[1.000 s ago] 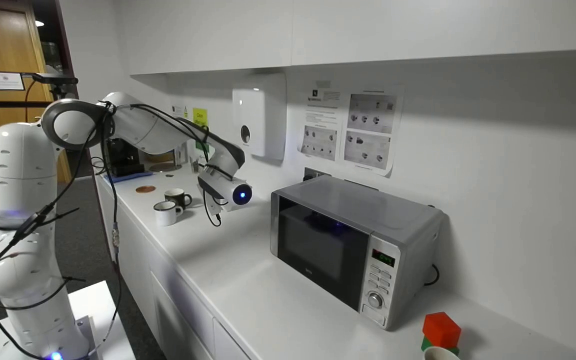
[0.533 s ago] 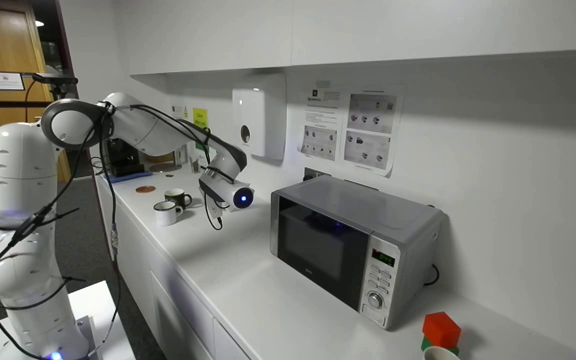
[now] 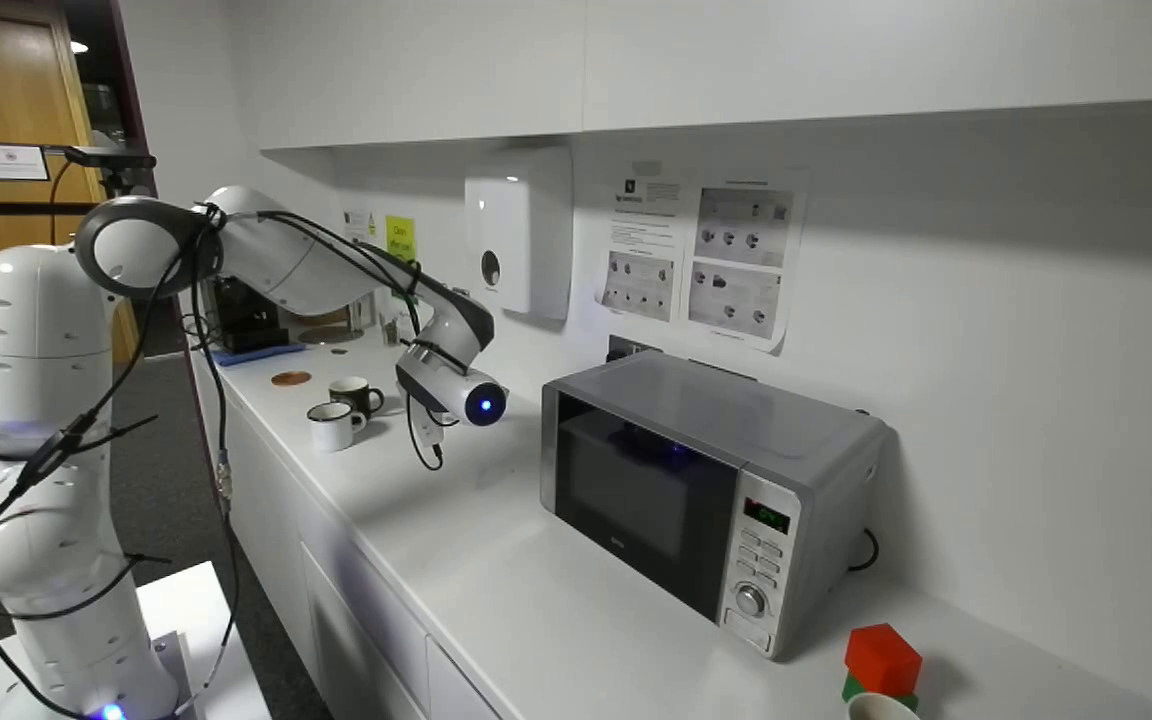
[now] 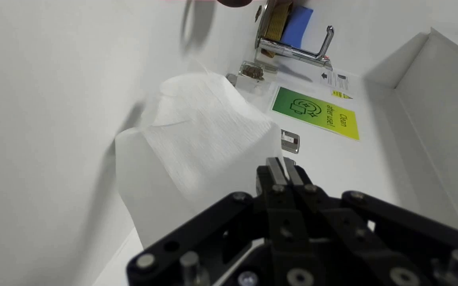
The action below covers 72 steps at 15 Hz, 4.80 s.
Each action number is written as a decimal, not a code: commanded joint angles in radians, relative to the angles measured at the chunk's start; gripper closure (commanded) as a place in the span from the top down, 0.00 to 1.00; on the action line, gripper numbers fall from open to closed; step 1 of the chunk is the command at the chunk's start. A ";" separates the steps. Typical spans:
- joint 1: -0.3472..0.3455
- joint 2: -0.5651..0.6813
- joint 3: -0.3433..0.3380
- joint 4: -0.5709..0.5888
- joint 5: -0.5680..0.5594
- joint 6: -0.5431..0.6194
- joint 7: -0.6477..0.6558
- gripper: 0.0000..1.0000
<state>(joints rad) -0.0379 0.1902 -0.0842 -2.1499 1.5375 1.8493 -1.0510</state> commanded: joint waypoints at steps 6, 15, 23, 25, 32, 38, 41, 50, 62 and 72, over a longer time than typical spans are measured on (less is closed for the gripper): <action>-0.022 -0.111 -0.015 -0.110 -0.095 0.008 -0.007 0.00; -0.032 -0.191 -0.024 -0.182 -0.181 0.026 0.008 0.00; -0.028 -0.216 -0.018 -0.195 -0.249 0.098 0.007 0.00; -0.028 -0.217 -0.018 -0.198 -0.273 0.128 0.007 0.00; -0.025 -0.215 -0.015 -0.215 -0.348 0.198 0.010 0.00; -0.015 -0.221 0.000 -0.229 -0.399 0.314 0.021 0.00; -0.012 -0.223 0.010 -0.232 -0.419 0.360 0.028 0.00; -0.005 -0.245 0.035 -0.257 -0.484 0.498 0.068 0.00; 0.007 -0.281 0.052 -0.318 -0.574 0.593 0.191 0.00; 0.021 -0.334 0.063 -0.368 -0.680 0.634 0.333 0.32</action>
<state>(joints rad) -0.0270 -0.0821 -0.0256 -2.4696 0.8989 2.4513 -0.7725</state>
